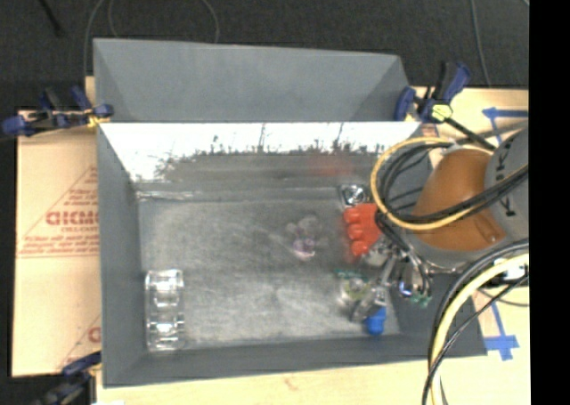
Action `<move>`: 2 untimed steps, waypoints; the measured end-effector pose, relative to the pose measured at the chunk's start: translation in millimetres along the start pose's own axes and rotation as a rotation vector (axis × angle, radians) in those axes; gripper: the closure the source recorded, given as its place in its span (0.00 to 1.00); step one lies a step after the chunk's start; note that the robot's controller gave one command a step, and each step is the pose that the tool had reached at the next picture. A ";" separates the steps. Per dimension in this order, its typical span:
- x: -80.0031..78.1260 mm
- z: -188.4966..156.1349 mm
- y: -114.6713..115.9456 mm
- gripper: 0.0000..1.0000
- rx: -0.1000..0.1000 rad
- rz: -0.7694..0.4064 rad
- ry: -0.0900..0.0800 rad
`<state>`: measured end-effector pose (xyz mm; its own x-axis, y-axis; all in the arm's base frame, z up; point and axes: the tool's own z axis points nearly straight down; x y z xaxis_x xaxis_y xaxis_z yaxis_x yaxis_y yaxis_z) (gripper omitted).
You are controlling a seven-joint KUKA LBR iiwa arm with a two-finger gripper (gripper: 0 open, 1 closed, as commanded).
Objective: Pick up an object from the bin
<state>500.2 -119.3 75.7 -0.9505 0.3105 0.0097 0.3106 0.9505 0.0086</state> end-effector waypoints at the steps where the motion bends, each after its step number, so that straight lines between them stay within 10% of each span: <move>1: -2.0 -2.9 -1.0 1.00 0.003 0.000 -0.007; 2: 8.9 -75.0 5.9 1.00 0.011 -0.189 -0.016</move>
Offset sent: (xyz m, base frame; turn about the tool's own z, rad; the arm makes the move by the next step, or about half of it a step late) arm 0.0000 0.0000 0.0000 0.0000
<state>494.1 -111.8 150.8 -0.9919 0.1267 -0.0072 0.1267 0.9919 -0.0025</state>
